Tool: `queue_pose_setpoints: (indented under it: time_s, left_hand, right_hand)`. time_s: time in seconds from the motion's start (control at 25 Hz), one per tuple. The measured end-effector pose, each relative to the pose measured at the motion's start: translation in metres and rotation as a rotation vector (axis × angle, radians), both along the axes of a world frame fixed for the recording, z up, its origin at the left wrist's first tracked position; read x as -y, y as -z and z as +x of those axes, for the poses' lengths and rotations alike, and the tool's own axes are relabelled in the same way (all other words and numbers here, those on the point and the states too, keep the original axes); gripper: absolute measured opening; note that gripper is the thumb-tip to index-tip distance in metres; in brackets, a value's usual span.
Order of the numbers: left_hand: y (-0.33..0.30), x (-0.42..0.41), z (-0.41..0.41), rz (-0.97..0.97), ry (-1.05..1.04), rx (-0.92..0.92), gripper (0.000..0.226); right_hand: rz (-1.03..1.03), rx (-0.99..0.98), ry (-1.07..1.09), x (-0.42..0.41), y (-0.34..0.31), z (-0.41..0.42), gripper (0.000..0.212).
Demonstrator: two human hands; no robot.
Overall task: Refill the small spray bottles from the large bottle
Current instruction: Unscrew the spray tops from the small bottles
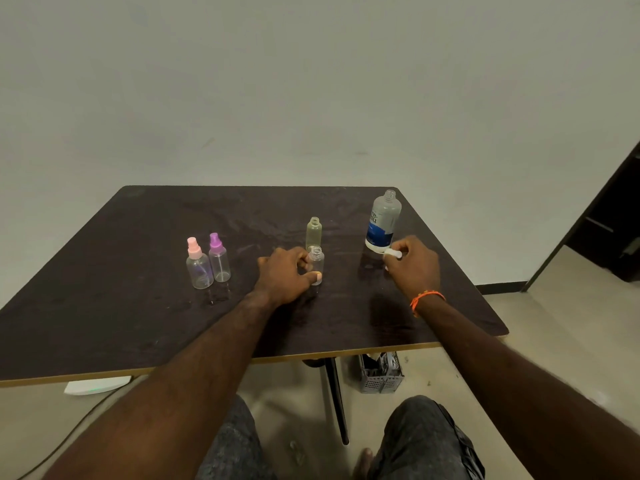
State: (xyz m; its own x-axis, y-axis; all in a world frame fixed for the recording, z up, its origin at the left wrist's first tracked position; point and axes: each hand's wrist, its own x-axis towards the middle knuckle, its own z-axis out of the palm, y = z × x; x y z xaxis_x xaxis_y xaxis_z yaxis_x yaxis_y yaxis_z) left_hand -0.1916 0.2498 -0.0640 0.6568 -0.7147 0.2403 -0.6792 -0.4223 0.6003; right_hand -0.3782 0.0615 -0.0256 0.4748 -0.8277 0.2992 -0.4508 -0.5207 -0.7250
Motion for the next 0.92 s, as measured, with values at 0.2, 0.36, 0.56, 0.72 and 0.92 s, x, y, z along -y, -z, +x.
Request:
queue_pose_setpoints:
  time_s: [0.2, 0.36, 0.56, 0.72, 0.92]
  left_hand:
    - [0.000, 0.001, 0.002, 0.005, 0.001, -0.011, 0.023]
    - [0.002, 0.002, 0.003, -0.006, 0.006, -0.025, 0.024]
    - [0.005, 0.001, 0.002, -0.033, -0.011, -0.035, 0.026]
    - [0.004, 0.001, -0.002, -0.034, -0.023, -0.030, 0.027]
    - [-0.002, -0.001, -0.003, 0.000, -0.050, -0.012, 0.026]
  right_hand:
    - [-0.031, -0.049, 0.095, 0.018, 0.023, -0.027, 0.015]
    - [-0.048, -0.220, 0.092, 0.022, 0.036, -0.027, 0.018]
    - [-0.076, -0.304, 0.129, 0.024, 0.037, -0.024, 0.028]
    - [-0.129, -0.300, 0.151, 0.018, 0.032, -0.028, 0.047]
    - [-0.325, -0.212, -0.062, -0.017, 0.016, -0.003, 0.041]
